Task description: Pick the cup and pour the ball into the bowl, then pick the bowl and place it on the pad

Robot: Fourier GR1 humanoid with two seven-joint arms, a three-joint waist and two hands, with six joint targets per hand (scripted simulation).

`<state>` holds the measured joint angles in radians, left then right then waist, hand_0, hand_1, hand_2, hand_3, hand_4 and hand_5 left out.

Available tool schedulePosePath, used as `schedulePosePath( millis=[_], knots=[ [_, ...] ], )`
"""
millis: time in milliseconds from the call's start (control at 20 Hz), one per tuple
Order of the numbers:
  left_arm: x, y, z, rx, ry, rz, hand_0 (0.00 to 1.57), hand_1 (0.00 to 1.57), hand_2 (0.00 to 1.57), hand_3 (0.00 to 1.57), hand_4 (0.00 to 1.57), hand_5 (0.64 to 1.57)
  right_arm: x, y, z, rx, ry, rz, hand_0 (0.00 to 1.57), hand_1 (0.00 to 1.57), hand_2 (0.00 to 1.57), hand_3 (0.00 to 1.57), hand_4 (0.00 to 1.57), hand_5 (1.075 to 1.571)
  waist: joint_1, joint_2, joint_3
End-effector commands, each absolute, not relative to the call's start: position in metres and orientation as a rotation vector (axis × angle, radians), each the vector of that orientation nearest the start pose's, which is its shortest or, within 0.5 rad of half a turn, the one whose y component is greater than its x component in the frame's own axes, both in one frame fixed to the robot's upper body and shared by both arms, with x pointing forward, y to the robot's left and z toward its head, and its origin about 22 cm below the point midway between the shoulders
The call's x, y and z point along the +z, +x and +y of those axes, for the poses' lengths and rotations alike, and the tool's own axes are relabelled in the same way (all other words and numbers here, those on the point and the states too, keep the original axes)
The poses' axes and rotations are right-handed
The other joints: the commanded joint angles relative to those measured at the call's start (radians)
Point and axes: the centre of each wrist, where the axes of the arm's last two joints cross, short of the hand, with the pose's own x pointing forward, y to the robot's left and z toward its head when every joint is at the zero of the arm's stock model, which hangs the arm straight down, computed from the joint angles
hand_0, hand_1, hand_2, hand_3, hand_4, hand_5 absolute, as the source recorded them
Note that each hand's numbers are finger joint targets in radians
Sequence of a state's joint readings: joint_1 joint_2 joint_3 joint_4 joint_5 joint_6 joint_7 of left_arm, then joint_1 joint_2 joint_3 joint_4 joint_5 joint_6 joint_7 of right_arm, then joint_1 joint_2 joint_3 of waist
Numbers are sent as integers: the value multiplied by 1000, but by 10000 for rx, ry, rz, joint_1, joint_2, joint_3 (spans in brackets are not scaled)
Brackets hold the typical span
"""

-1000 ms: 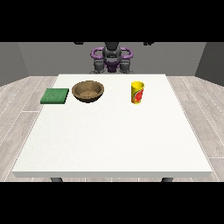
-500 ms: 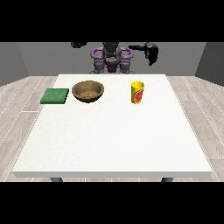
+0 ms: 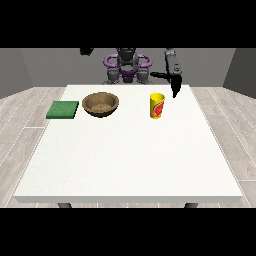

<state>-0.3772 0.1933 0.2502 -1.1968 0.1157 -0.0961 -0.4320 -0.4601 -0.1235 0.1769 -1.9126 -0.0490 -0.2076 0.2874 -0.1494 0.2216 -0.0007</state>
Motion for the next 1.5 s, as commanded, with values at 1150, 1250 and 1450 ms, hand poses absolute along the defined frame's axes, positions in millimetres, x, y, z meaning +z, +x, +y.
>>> schedulePosePath(
  millis=[1150, 1250, 1450],
  knots=[
    [-44, 344, 346, 1413, 2384, -20493, 1121, 1121, 1571, 1499, 480, 1536, 237, 210, -242, 2786, 2164, -21819, 0, 0, 0, 0, 0, 1564, -1948, 1522, -8],
    [-31, 343, 361, 112, 4609, -20949, 1320, 1320, 1571, 1571, 965, 1530, 223, 218, -241, 2214, 1989, -21687, 0, 0, 0, 0, 0, 1562, -1689, 1411, 2],
    [-51, 340, 341, -605, 5082, -20304, 1316, 1316, 1571, 1571, 1061, 1486, 241, 219, -258, 2064, 1802, -21600, 0, 0, 0, 0, 0, 1562, -1577, 1184, 0]
  ],
)
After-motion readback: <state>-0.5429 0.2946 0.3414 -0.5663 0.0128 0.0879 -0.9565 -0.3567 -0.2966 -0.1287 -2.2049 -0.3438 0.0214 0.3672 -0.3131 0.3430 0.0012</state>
